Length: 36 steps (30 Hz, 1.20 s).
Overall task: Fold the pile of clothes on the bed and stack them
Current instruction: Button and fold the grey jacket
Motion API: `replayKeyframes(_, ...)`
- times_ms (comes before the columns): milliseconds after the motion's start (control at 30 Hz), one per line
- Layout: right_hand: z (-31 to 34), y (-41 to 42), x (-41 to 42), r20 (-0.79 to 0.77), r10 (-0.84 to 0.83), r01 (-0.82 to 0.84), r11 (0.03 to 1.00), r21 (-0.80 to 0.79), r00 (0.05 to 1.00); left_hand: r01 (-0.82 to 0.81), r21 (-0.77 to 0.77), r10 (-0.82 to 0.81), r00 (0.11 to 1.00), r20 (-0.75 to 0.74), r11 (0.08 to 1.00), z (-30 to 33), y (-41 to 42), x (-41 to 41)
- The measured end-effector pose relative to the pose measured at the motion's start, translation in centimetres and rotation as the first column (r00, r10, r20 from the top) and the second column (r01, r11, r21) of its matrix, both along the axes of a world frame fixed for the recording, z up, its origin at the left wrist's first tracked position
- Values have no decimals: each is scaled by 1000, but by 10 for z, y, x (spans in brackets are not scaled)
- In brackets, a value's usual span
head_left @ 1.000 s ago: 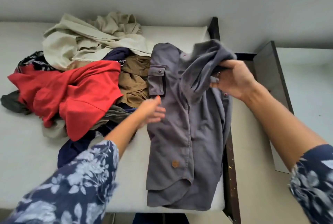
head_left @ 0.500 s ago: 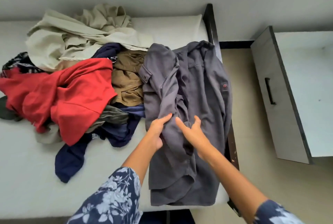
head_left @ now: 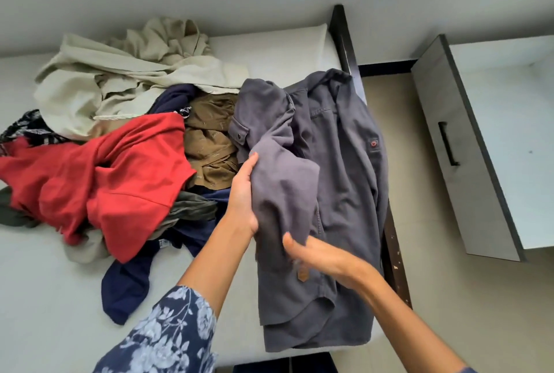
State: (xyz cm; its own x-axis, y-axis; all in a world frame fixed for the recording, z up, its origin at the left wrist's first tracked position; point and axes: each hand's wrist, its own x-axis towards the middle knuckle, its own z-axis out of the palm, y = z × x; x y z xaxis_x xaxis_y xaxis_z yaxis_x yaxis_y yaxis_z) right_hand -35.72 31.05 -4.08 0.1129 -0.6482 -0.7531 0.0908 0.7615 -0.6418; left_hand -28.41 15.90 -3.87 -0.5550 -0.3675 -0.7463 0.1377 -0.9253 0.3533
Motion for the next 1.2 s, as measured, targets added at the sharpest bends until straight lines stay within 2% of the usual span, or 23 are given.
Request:
replayKeyframes(67, 3, 10, 3, 53, -62, 64, 998, -31, 997, 45, -49, -38, 991, 129, 998, -6, -2, -2)
replayKeyframes(133, 2, 22, 2, 195, -291, 277, 956, 98, 937, 183, -81, -155, 952, 265, 980, -16, -2, -2)
replayKeyframes(167, -2, 27, 4, 187, -354, 326, 930, 168, 916, 264, -90, -222, 918, 329, 960, -22, -1, -1)
replayKeyframes(267, -35, 38, 14, -146, -233, 268, 912, 311, 962, 523, -142, -362, 737, 571, 841, -39, -6, 1)
replayKeyframes(367, -61, 49, 24, -398, -82, 212, 932, 293, 914, 778, -265, -249, 471, 846, 570, -60, -25, -10)
replayKeyframes(400, -66, 50, 26, -411, -64, 195, 938, 285, 909, 816, -326, -160, 445, 881, 478, -63, -33, -19)
replayKeyframes(467, -71, 49, 29, -413, -46, 175, 944, 280, 909, 836, -450, -18, 479, 878, 313, -61, -49, -40)
replayKeyframes(533, -74, 44, 30, -407, -65, 192, 940, 281, 911, 868, -480, 73, 474, 877, 125, -58, -61, -64)
replayKeyframes(600, -78, 39, 29, -402, -82, 208, 937, 281, 912, 908, -420, 125, 419, 900, -20, -61, -72, -90)
replayKeyframes(700, -79, 32, 28, -391, -86, 207, 938, 279, 916, 976, -210, 89, 215, 973, -61, -74, -85, -119)
replayKeyframes(767, -75, 28, 28, -372, -113, 223, 938, 266, 921, 985, -60, 104, 78, 991, -164, -82, -90, -131)
replayKeyframes(833, -69, 25, 26, -355, -135, 231, 942, 244, 925, 962, 12, 128, 24, 991, -272, -86, -93, -132)
replayKeyframes(867, -68, 24, 25, -351, -155, 244, 943, 225, 924, 962, -14, 119, 48, 992, -272, -90, -97, -131)
replayKeyframes(900, -66, 25, 25, -336, -180, 263, 940, 219, 924, 971, -82, 81, 102, 991, -225, -93, -101, -129)
replayKeyframes(933, -67, 27, 25, -300, -219, 290, 932, 218, 929, 971, -202, 30, 207, 978, -125, -94, -106, -125)
replayKeyframes(967, -68, 30, 26, -245, -268, 321, 924, 209, 932, 931, -365, -5, 365, 931, -4, -90, -112, -123)
replayKeyframes(1000, -65, 32, 27, -187, -317, 352, 914, 203, 930, 839, -518, -49, 532, 845, 166, -85, -117, -120)
replayKeyframes(1033, -61, 34, 28, -134, -348, 369, 907, 204, 928, 668, -635, -83, 712, 698, 389, -78, -123, -116)
replayKeyframes(1067, -57, 36, 29, -86, -380, 389, 899, 198, 921, 418, -651, -87, 875, 477, 634, -68, -129, -111)
replayKeyframes(1100, -57, 39, 30, -42, -404, 403, 892, 203, 914, 158, -548, -34, 973, 229, 821, -59, -135, -103)
replayKeyframes(1133, -56, 41, 31, -12, -424, 416, 884, 212, 906, -21, -423, 51, 997, 60, 906, -56, -143, -95)
replayKeyframes(1167, -56, 42, 30, 1, -432, 421, 881, 217, 902, -114, -333, 113, 993, -25, 936, -57, -152, -87)
replayKeyframes(1200, -60, 43, 31, -9, -438, 428, 874, 228, 899, -142, -297, 142, 990, -22, 944, -65, -158, -82)
